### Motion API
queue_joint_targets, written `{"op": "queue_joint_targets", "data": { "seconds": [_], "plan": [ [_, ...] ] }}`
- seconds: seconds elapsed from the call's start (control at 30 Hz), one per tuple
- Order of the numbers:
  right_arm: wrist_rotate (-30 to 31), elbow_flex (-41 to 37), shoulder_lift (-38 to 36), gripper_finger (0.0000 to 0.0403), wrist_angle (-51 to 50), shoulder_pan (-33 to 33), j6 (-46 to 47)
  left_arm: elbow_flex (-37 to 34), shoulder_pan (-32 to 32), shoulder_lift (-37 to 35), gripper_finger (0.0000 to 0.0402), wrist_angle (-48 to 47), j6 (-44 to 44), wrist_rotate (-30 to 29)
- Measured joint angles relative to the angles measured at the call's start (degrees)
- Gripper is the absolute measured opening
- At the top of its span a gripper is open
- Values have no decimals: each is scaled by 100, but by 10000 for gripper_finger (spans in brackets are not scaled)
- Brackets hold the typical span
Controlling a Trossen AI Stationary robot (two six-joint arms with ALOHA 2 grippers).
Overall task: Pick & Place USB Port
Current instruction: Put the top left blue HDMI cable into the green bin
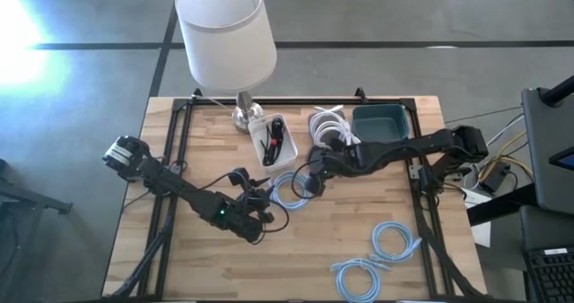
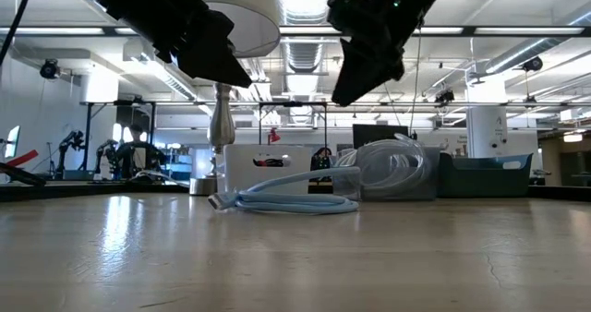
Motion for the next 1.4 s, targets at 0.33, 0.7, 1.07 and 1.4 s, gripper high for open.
{"op": "queue_joint_targets", "data": {
  "seconds": [0.33,0.7,1.07,1.4],
  "plan": [
    [-631,-217,355,137,593,-13,-127,0,5,0,140,0,12,0],
    [-1175,76,1133,132,620,-39,-15,0,116,0,140,2,326,-4],
    [-691,229,1775,127,612,-46,-9,-2,329,0,140,26,795,-11],
    [-607,297,2127,126,395,-28,269,-2,608,0,140,161,1128,-26]
  ]
}}
